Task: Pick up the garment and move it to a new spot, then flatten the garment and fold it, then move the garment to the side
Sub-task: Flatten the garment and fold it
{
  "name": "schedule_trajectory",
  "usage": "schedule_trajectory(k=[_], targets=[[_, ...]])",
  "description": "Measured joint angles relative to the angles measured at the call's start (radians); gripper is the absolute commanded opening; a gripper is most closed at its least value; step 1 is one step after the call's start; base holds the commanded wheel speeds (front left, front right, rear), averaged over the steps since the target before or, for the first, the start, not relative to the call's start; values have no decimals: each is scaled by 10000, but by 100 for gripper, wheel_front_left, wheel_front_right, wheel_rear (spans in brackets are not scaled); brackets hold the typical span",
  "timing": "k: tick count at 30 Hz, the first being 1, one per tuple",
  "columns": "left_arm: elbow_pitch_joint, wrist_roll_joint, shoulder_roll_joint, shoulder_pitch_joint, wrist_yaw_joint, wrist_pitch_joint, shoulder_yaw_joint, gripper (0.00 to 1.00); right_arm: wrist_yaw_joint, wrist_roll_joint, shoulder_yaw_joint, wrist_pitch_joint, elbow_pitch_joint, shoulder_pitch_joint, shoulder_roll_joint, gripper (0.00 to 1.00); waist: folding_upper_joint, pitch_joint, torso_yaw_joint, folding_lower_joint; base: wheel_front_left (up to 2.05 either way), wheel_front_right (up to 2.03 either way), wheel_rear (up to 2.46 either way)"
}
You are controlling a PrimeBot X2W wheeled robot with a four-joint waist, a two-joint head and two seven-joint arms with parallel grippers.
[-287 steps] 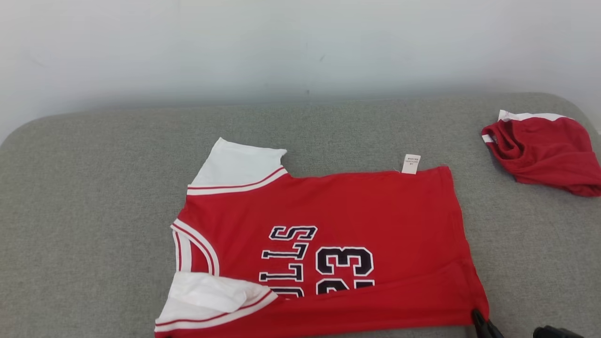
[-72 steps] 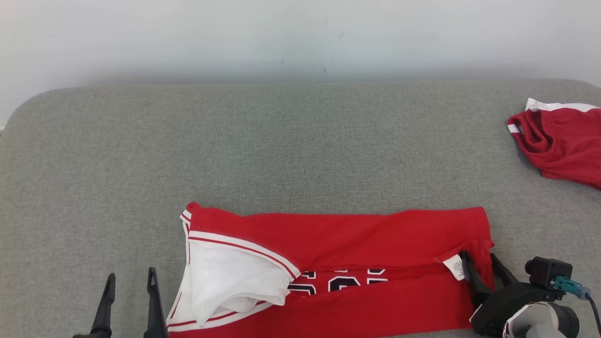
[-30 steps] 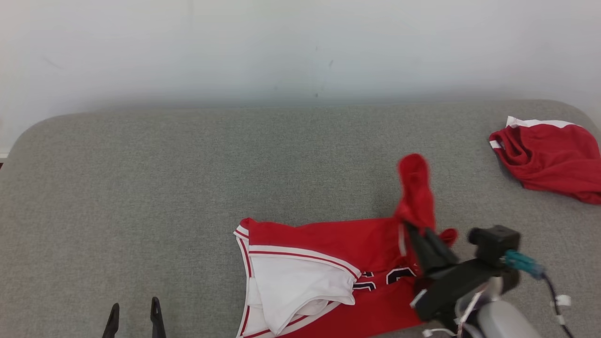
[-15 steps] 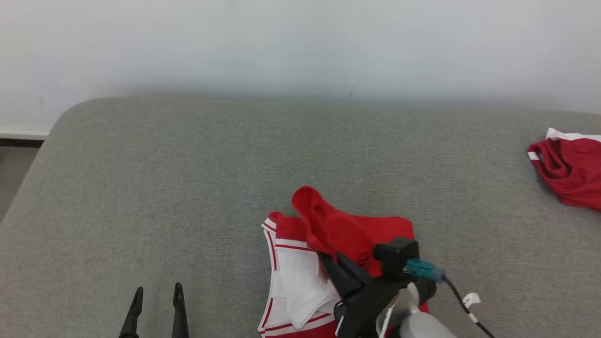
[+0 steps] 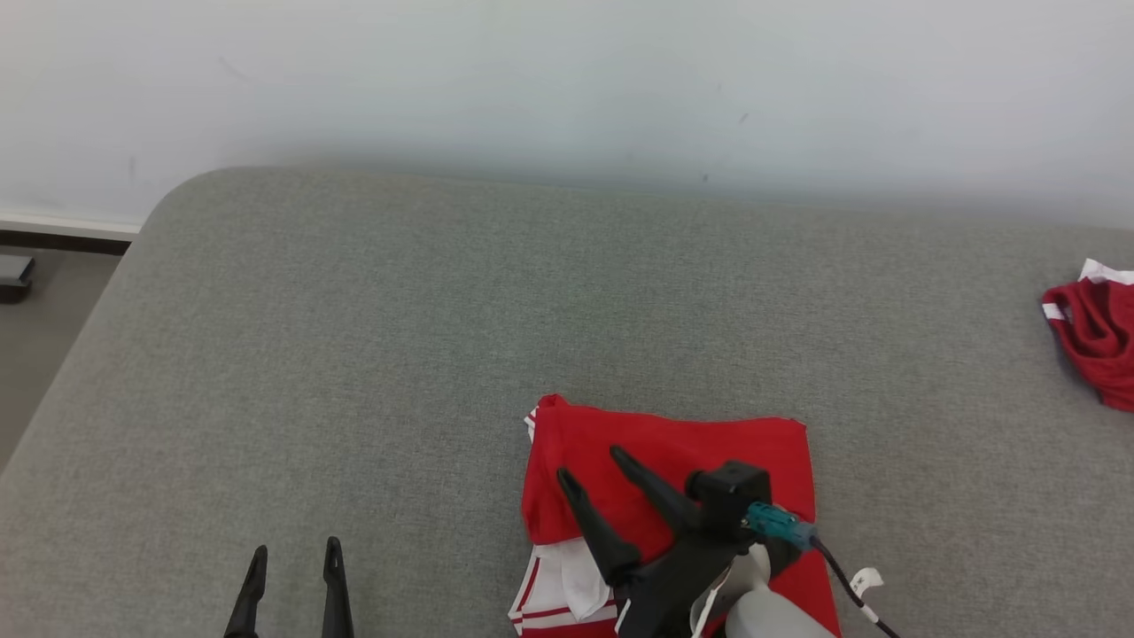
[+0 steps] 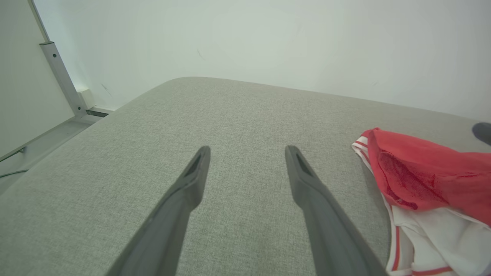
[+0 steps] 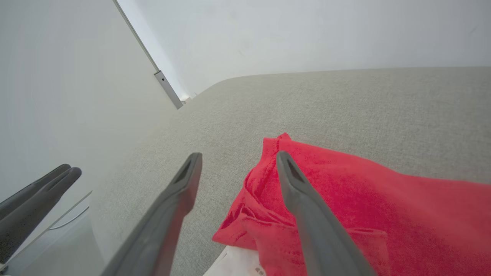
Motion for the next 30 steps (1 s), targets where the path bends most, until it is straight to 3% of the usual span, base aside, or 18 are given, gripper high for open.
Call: schedule_trajectory(k=[7, 15, 23, 30], targets=[[-35, 13, 0, 103, -2, 0, 159, 100, 0, 98, -573, -696, -1264, 54, -986, 100, 0, -126, -354, 0, 0, 0, 0], [-102, 27, 0, 229, -12, 0, 253, 100, 0, 307, -1812, -399, -2412, 1263, -2004, 100, 0, -215, -708, 0, 0, 0, 0], [-117, 40, 0, 216, -40, 0, 207, 100, 0, 562, -1624, 224, -2688, 1967, -1856, 100, 0, -106, -714, 0, 0, 0, 0], [-105, 40, -2, 67, -77, 0, 144, 100, 2, 790, -1016, 535, -1925, 1611, -1511, 100, 0, 25, -442, 0, 0, 0, 0]])
